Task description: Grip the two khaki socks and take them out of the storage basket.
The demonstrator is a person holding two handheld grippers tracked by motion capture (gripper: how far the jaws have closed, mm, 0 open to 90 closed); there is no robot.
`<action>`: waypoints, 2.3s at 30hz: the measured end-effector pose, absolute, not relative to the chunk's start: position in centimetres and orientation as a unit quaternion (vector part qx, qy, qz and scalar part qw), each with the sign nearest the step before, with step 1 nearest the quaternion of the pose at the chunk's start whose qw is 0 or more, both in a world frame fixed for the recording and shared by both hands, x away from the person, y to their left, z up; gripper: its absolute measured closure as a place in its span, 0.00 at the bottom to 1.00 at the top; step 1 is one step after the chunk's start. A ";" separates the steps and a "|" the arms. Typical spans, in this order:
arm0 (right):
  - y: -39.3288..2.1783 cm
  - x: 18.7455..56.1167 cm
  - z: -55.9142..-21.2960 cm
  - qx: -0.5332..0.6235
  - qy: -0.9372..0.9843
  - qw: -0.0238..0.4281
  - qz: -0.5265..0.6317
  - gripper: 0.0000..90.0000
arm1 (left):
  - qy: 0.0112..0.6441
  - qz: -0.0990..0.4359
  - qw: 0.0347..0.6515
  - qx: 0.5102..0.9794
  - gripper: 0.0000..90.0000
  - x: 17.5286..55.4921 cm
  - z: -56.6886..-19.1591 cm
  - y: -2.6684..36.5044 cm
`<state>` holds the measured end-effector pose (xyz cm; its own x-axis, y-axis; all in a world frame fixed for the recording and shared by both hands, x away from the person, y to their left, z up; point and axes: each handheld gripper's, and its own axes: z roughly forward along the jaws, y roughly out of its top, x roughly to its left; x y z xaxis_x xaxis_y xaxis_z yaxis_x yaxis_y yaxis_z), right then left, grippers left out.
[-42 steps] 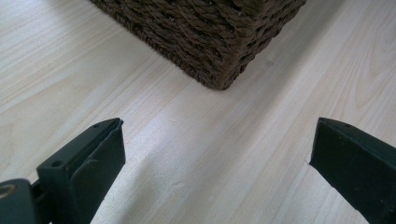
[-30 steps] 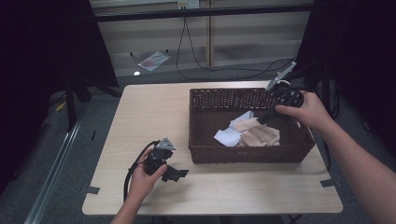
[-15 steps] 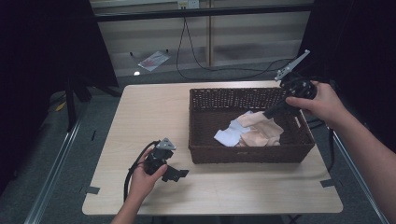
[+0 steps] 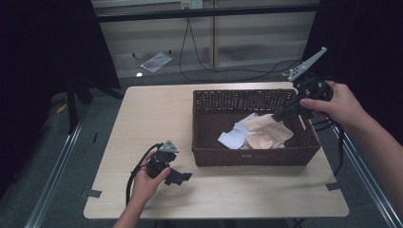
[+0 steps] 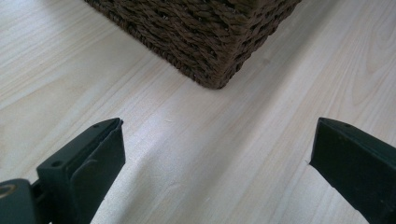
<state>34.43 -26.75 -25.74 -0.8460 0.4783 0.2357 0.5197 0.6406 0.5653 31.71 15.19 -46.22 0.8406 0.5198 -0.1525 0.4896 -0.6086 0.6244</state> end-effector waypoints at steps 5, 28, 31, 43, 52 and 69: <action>-26.7 33.7 -25.8 -0.263 -0.906 0.038 -0.328 0.99 | 0.282 0.022 0.343 0.896 0.03 31.7 -46.2 15.2; -25.9 31.4 -26.5 -0.217 -0.914 0.057 -0.337 0.99 | 0.277 0.024 0.336 0.900 0.03 31.7 -46.2 15.1; -25.7 31.2 -26.7 -0.213 -0.916 0.056 -0.336 0.99 | 0.281 0.024 0.338 0.898 0.03 31.7 -46.3 15.1; -24.4 30.4 -28.5 -0.193 -0.920 0.066 -0.335 0.98 | 0.277 0.024 0.335 0.900 0.03 31.7 -46.3 15.1; -22.8 29.9 -31.3 -0.182 -0.930 0.068 -0.311 0.98 | 0.282 0.022 0.341 0.897 0.03 31.7 -46.3 15.1; -20.9 30.0 -35.0 -0.191 -0.944 0.065 -0.260 0.48 | 0.276 0.021 0.336 0.900 0.03 31.7 -46.2 15.4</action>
